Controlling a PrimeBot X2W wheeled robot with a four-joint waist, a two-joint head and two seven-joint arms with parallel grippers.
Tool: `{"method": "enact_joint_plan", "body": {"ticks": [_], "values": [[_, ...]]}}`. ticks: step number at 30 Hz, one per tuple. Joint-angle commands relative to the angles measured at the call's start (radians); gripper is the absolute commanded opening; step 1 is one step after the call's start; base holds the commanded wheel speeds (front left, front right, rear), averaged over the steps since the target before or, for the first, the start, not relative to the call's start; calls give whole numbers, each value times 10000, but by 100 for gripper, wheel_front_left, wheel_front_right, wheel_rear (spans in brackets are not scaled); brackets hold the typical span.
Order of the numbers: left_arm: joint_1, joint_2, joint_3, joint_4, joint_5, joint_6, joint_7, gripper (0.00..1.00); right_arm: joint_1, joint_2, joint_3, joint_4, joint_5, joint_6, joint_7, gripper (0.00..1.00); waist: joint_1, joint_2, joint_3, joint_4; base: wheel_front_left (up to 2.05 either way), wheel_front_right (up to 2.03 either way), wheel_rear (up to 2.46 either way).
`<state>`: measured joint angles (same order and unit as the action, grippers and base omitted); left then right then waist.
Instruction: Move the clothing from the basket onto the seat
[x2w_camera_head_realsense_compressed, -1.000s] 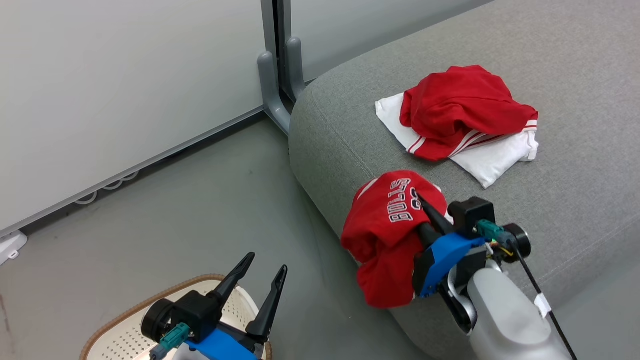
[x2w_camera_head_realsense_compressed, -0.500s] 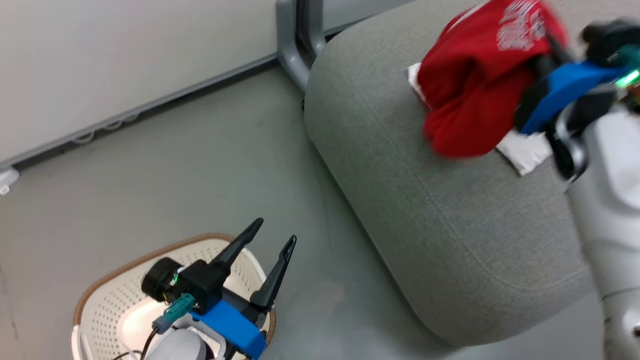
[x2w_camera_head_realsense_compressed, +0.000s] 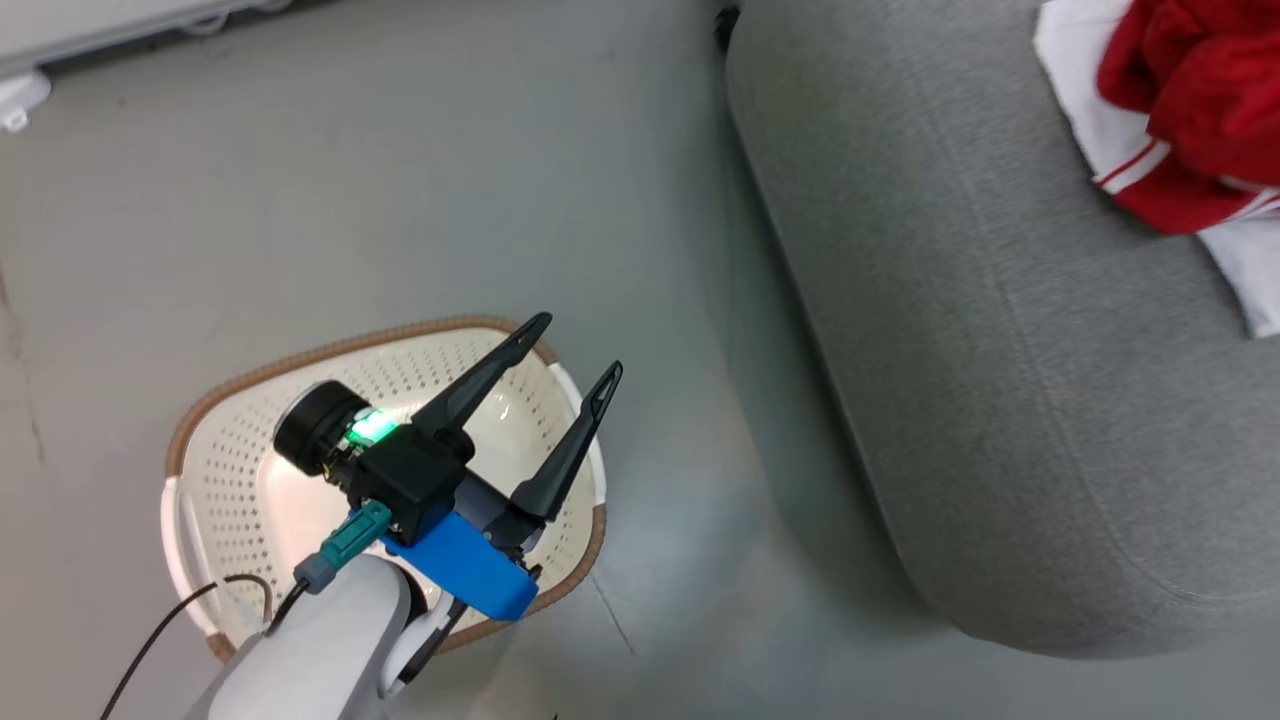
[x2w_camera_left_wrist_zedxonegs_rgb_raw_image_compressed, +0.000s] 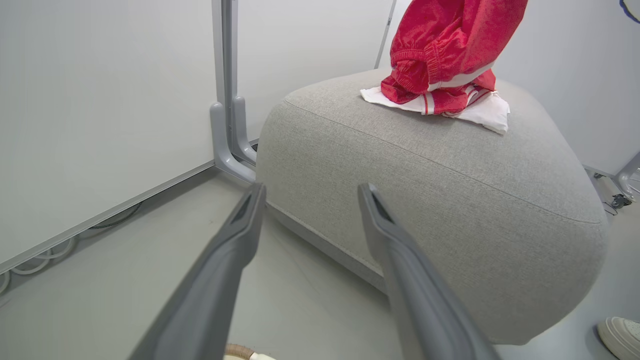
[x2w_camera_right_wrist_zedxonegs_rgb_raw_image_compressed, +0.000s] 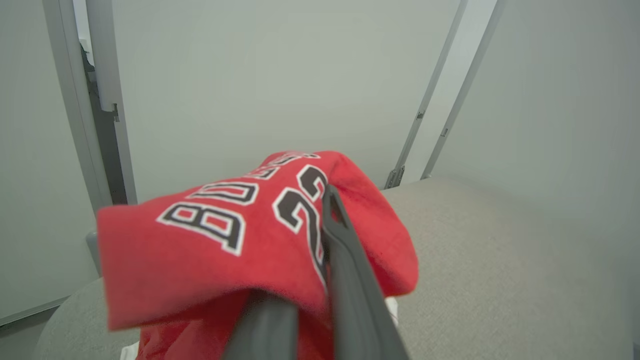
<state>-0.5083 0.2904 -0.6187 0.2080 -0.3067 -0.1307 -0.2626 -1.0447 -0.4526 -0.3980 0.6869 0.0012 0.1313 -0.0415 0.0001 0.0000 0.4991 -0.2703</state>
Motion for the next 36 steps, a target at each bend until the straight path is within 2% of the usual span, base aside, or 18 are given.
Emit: {"method": "enact_joint_plan", "body": {"ticks": [1, 4, 9, 15, 16, 18, 19, 20, 29, 36], "values": [[-295, 77, -37, -119, 78, 4, -33, 100, 463, 171, -758, 162, -54, -11, -171, 0, -1, 0, 731, 573, 0, 0, 0], [-424, 105, -62, -186, 116, 4, -33, 100, 934, 393, -1441, 468, -226, -11, -346, 0, -1, 0, 924, 636, 0, 0, 0], [-437, 124, 15, -172, 160, 2, -33, 100, 1349, 744, -2030, 931, -731, -11, -612, 0, -1, 0, 991, 592, 0, 0, 0], [-274, 201, 143, -75, 115, 4, -33, 100, 1384, 1098, -2272, 1228, -1131, -11, -841, 0, -1, 0, 835, 377, 0, 0, 0], [-264, 212, 160, -65, 112, 4, -32, 100, 1363, 1139, -2285, 1240, -1210, -11, -841, 9, -1, 0, 808, 334, 0, 0, 0], [-243, 214, 169, -59, 99, 4, -33, 100, 1321, 1233, -2309, 1246, -1364, -11, -855, 44, -1, 0, 741, 270, 0, 0, 0], [-225, 206, 148, -42, 95, 2, -33, 100, 1307, 1273, -2308, 1238, -1440, -11, -848, 86, -1, 0, 702, 250, 0, 0, 0], [-210, 189, 129, -25, 84, 4, -33, 100, 1301, 1302, -2314, 1223, -1493, -11, -829, 100, -1, 0, 662, 236, 0, 0, 0], [-79, 19, 78, 82, -104, 4, -33, 100, 1600, 1427, -2246, 1003, -1749, -11, -805, 100, -1, 0, 185, 381, 0, 0, 0], [415, -291, 363, 256, -323, 2, -33, 100, 2345, 1503, -1846, 597, -1790, -11, -719, 100, -1, 0, -847, 765, 0, 0, 0]]}}
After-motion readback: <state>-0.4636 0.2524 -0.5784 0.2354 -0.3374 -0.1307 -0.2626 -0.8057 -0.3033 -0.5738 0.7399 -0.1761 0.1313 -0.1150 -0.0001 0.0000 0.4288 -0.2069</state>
